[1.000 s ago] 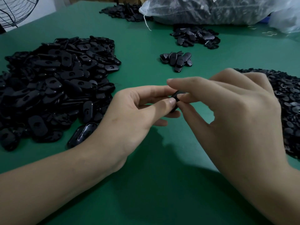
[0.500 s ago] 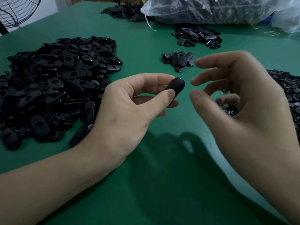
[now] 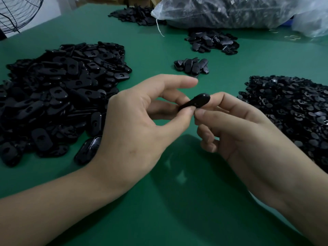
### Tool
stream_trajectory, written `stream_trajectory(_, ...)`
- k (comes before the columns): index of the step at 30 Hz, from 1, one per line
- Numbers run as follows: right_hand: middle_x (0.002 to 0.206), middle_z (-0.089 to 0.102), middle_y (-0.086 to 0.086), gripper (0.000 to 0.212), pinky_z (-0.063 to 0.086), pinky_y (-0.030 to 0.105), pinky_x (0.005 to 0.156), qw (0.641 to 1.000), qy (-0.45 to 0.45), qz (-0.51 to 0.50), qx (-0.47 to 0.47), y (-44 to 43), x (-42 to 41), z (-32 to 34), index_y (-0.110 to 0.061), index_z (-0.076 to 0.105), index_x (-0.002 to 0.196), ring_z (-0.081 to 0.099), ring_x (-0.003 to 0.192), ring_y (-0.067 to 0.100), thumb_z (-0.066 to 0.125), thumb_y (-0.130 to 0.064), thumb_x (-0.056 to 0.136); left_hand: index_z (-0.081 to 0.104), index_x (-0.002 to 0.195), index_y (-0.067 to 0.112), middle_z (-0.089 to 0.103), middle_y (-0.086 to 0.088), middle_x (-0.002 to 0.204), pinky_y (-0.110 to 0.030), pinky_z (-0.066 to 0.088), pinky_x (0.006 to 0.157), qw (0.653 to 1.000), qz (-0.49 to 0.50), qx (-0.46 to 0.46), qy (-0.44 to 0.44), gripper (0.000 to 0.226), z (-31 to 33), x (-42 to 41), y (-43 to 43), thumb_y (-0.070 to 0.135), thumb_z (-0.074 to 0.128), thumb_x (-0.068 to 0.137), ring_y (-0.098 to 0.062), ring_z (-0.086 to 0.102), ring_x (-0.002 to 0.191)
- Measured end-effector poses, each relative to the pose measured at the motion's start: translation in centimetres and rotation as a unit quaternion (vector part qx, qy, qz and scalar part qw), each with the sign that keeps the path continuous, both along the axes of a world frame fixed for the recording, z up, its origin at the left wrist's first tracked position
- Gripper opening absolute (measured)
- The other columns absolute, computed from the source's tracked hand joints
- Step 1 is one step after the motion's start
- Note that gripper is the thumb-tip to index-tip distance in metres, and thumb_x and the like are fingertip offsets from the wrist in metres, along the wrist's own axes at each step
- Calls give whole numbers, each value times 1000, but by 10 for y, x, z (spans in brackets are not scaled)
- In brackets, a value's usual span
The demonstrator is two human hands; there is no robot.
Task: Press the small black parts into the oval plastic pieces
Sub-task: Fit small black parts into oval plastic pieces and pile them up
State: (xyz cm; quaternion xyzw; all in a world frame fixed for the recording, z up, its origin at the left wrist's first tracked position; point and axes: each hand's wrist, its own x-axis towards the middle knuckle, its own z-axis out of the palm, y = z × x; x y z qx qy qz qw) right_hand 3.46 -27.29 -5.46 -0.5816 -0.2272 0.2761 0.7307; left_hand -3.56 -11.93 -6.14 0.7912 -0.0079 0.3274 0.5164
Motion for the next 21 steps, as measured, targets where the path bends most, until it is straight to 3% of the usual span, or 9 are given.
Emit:
stream_trajectory(6,85,64,3,10,40,20,54,999,32,23,9,-1,1,-1,-24,70,78,47,61,12,75,-15,78,78,103,28,77,9,93,-24,60,82,998,15,53,-10,28,2,1,0,6,78,86,-11,76,89)
stream_trajectory(21,88,66,5,9,40,21,55,997,55,43,22,-2,4,-2,-22,71,85,48,62,13,72,-17,78,77,101,24,76,9,92,-28,61,80,990,38,131,-23,27,5,0,3,2,78,84,-6,75,86)
